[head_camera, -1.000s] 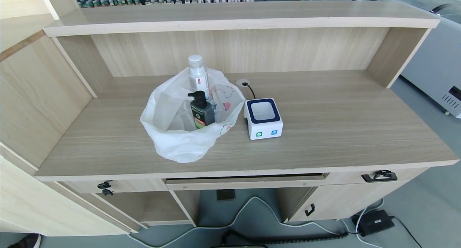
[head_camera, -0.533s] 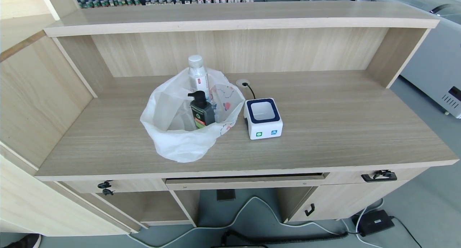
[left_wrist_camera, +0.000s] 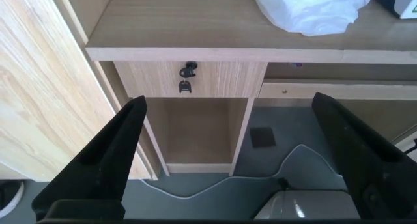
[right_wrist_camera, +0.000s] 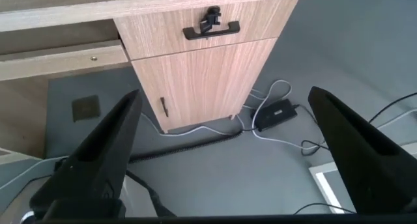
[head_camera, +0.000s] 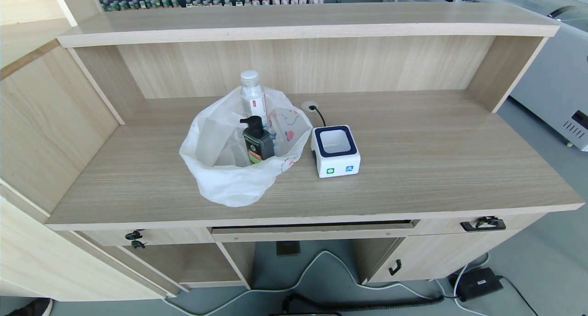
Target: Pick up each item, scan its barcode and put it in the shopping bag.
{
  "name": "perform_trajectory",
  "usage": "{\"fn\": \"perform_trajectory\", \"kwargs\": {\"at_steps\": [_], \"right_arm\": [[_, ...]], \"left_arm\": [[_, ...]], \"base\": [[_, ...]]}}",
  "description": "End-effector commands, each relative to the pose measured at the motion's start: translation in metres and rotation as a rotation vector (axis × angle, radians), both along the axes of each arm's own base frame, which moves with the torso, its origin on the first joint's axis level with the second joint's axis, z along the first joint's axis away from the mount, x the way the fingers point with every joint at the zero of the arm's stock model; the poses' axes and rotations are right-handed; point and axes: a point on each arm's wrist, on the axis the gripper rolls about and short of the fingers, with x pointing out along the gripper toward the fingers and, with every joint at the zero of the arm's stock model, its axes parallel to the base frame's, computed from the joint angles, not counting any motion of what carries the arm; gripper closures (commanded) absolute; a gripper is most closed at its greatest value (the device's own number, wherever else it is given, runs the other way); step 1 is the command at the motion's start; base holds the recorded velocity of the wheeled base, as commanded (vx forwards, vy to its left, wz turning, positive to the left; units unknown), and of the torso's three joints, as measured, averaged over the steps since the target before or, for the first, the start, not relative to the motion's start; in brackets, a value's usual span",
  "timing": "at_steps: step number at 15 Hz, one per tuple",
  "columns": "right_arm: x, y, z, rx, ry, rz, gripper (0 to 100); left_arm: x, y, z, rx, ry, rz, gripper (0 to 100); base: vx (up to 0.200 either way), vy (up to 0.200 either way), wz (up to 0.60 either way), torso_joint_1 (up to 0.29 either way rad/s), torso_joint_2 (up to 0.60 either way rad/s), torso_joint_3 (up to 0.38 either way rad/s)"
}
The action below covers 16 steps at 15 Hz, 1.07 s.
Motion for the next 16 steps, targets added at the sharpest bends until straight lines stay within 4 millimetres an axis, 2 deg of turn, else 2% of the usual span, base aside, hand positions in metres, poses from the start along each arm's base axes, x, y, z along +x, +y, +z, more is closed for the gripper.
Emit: {"fn": "perform_trajectory", "kwargs": {"at_steps": [1,6,9,11,16], "right_arm": [[-0.0139,0.0013,-0.0109,0.027,-0.072,0.026,0],[-0.0199,0.0007,-0.0123,0.034,-0.149,0.131,0],[-0.0214,0.0005,-0.0129,0.045,-0.168,0.13,0],[-0.0213,0.0005,-0.0173,0.155,-0.142,0.121,0],[-0.0213,0.0004,-0.0179,0.16,-0.137,0.116,0]], "left_arm": [[0.0,0.0,-0.0001,0.0,0.0,0.0,0],[0.0,0.0,-0.0001,0.0,0.0,0.0,0],[0.0,0.0,0.0,0.0,-0.001,0.0,0],[0.0,0.0,0.0,0.0,-0.001,0.0,0],[0.0,0.0,-0.0001,0.0,0.0,0.0,0]], "base": [[0.0,0.0,0.0,0.0,0.0,0.0],[0.0,0.0,0.0,0.0,0.0,0.0],[0.0,0.0,0.0,0.0,0.0,0.0],[0.0,0.0,0.0,0.0,0.0,0.0],[0.0,0.0,0.0,0.0,0.0,0.0]]}}
